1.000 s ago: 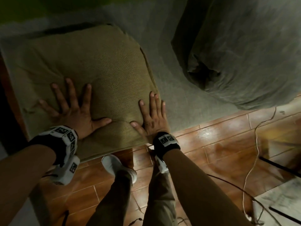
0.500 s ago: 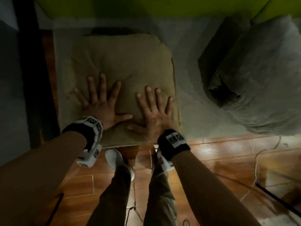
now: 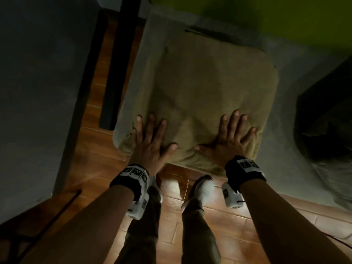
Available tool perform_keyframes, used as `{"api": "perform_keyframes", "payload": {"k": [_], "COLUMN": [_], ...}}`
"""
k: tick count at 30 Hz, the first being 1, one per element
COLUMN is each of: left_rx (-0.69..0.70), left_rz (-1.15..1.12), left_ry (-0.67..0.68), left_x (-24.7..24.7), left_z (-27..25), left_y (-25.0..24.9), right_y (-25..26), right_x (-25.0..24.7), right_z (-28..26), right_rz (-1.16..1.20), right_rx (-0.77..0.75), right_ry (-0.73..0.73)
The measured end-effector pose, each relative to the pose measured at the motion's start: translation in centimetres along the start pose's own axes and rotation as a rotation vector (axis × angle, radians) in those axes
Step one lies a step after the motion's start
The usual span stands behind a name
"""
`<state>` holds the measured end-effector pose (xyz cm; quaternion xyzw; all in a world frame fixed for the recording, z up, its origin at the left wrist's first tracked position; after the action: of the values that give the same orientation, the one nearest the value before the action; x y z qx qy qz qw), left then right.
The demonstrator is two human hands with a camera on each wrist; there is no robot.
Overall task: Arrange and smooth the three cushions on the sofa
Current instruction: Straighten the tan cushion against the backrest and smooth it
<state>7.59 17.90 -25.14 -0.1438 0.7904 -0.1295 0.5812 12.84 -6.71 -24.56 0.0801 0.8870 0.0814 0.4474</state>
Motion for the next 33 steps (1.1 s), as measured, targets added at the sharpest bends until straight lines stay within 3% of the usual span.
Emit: {"api": "perform_keyframes", "payload": {"k": [4, 9, 13, 15, 17, 19, 20, 23, 26, 30, 33], "left_rx": [-0.234, -0.346, -0.631, -0.655, -0.602, -0.62, -0.665, -0.808, -0.834, -0.864, -0.801], "left_rz": [-0.202, -0.195, -0.725, -0.846, -0.773, -0.71, -0.738, -0.865, -0.752, -0.731, -0.628], "left_ry": [0.043, 0.201, 0.01, -0.077, -0.058, -0.052, -0.06, -0.16, -0.209, -0.153, -0.149], "left_x": [1.3, 0.1, -5.4, -6.8, -7.2, -6.7, -6.4, -5.6, -4.3, -2.6, -4.0], "left_z": [-2.0, -3.4, -4.5, -4.4, -4.1, -3.6, -3.5, -3.9, -5.0, -5.4, -4.7], "left_y": [1.1, 3.3, 3.2, 4.3, 5.1, 6.3, 6.9, 9.5, 11.0, 11.5, 11.4], "right_y": [0.0, 0.6, 1.3, 3.7, 8.4, 12.9, 14.5, 15.9, 15.1, 16.0, 17.4], "right_x": [0.1, -1.2, -6.3, -8.4, -8.1, -5.3, -3.8, 0.5, 3.8, 4.7, 4.0], "right_z": [-0.3, -2.0, -6.2, -9.2, -10.7, -9.6, -8.2, -3.0, -0.7, 0.2, -2.2], "right_rz": [-0.015, -0.008, 0.103, 0.067, -0.031, -0.175, -0.226, -0.358, -0.426, -0.513, -0.576], "right_rx": [-0.017, -0.001, 0.01, -0.116, -0.393, -0.583, -0.601, -0.513, -0.504, -0.562, -0.775], "right_ry": [-0.051, -0.117, -0.303, -0.449, -0.515, -0.463, -0.437, -0.339, -0.321, -0.209, -0.03]}}
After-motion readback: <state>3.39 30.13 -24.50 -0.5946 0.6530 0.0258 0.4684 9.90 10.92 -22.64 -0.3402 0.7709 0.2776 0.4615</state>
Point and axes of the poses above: each hand's wrist, its own z-axis towards the middle knuckle, its own x-axis out of the palm, y = z × x, the point moved 3 cm from there along z, towards the middle knuckle, and after that the axes turned 5 degrees about -y, right-handed, at the moved point
